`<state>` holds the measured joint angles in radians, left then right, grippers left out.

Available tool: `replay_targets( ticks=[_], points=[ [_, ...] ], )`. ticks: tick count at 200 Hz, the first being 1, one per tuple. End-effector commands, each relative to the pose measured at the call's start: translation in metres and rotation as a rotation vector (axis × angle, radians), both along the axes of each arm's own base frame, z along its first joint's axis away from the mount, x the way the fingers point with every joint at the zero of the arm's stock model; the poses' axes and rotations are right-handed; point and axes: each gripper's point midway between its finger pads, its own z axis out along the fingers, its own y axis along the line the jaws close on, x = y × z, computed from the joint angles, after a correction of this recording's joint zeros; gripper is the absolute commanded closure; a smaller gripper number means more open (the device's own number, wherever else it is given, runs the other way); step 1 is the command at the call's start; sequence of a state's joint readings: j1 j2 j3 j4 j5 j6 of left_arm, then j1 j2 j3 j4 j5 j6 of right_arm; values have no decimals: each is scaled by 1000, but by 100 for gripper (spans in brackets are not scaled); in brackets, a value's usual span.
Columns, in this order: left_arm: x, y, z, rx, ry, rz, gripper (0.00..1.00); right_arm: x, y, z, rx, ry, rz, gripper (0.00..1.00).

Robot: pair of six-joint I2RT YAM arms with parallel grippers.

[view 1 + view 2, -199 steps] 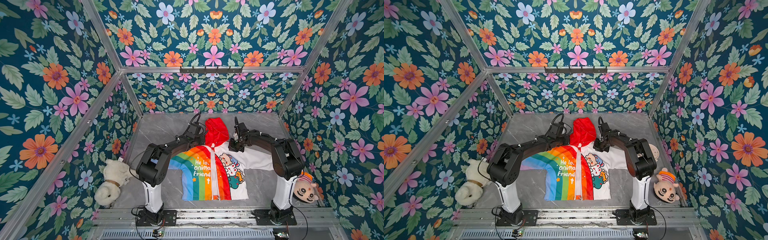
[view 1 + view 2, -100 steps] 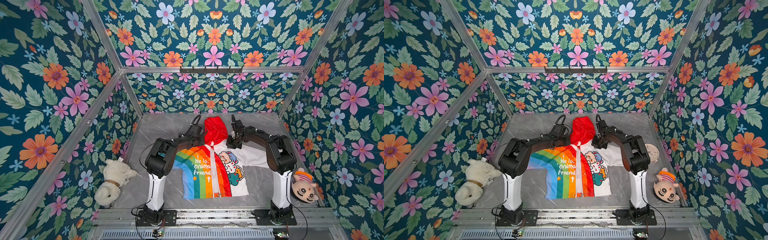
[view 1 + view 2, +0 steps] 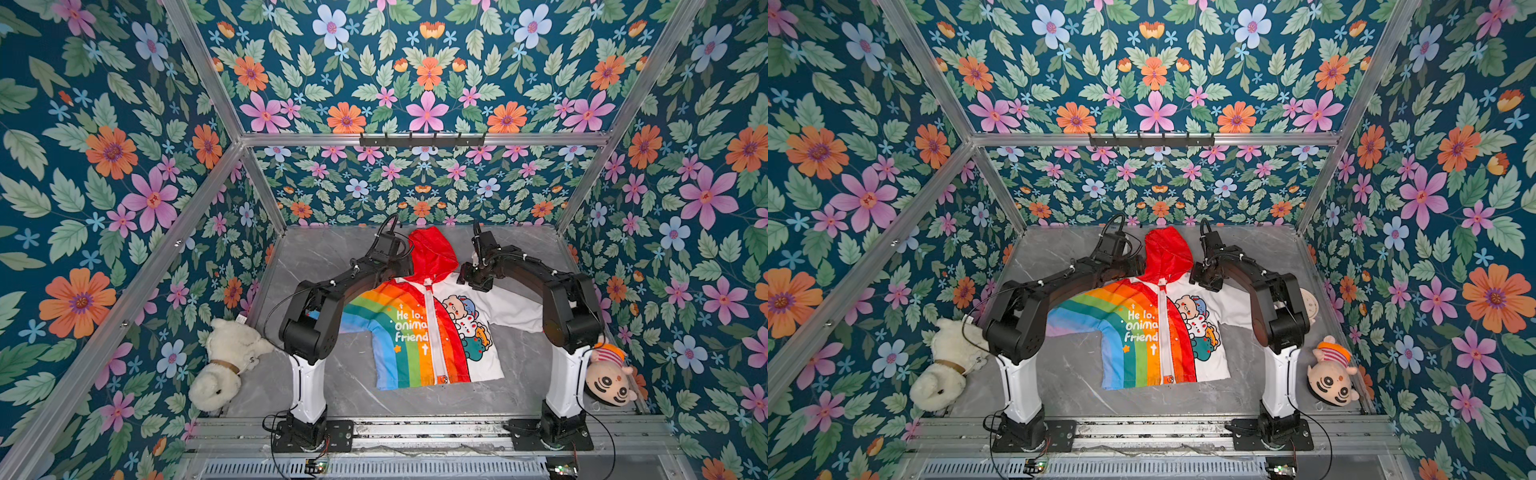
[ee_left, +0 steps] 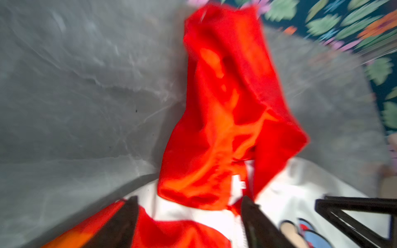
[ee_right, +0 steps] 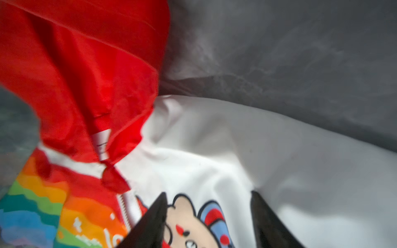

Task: Unzip the jacket
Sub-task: Reset both arms

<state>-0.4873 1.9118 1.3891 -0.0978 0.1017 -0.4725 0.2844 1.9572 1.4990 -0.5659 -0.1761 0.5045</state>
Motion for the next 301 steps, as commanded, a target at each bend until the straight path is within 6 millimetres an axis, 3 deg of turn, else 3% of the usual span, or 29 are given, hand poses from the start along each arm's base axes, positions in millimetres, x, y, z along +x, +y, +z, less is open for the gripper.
replay_targets(
  ticks=[1, 18, 29, 33, 43, 78, 106, 117, 130, 151, 177, 204, 220, 260, 277, 301],
  points=[
    [-5, 9, 48, 2, -130, -4, 1, 7, -2, 47, 5, -161, 13, 16],
    [-19, 27, 76, 12, -204, 33, 1, 0, -10, 73, 3, -245, -1, 7],
    [-30, 40, 80, 25, -231, 62, 1, -8, -16, 83, 0, -290, -24, 4],
    [-35, 45, 83, 24, -245, 74, 1, -13, -20, 95, 7, -328, -36, 2],
    [-48, 61, 87, 35, -277, 111, 1, -21, -28, 99, 16, -373, -68, 1],
    [-96, 132, 75, 137, -382, 309, 1, -57, -83, 93, 6, -482, -250, 1],
    [-119, 187, 59, 331, -428, 445, 0, -89, -147, 93, -203, -706, -449, 1],
    [-124, 205, 49, 391, -427, 487, 1, -102, -163, 94, -279, -810, -472, 1],
    [-129, 219, 38, 445, -446, 503, 1, -112, -175, 99, -356, -886, -460, 1],
    [-131, 234, 29, 480, -507, 523, 1, -118, -194, 89, -432, -822, -457, 1],
    [-126, 248, 24, 527, -498, 534, 0, -112, -201, 75, -503, -779, -418, 1],
    [-123, 263, 8, 525, -516, 532, 0, -101, -199, 48, -533, -753, -349, 1],
    [-119, 263, 6, 490, -559, 499, 0, -92, -200, 35, -527, -724, -323, 1],
    [-104, 255, 6, 435, -660, 401, 0, -64, -193, 30, -465, -765, -238, 1],
    [-98, 266, 1, 419, -666, 426, 0, -57, -194, 18, -400, -739, -229, 1],
    [-93, 274, -12, 361, -673, 425, 0, -57, -191, 18, -376, -756, -209, 1]
  ],
)
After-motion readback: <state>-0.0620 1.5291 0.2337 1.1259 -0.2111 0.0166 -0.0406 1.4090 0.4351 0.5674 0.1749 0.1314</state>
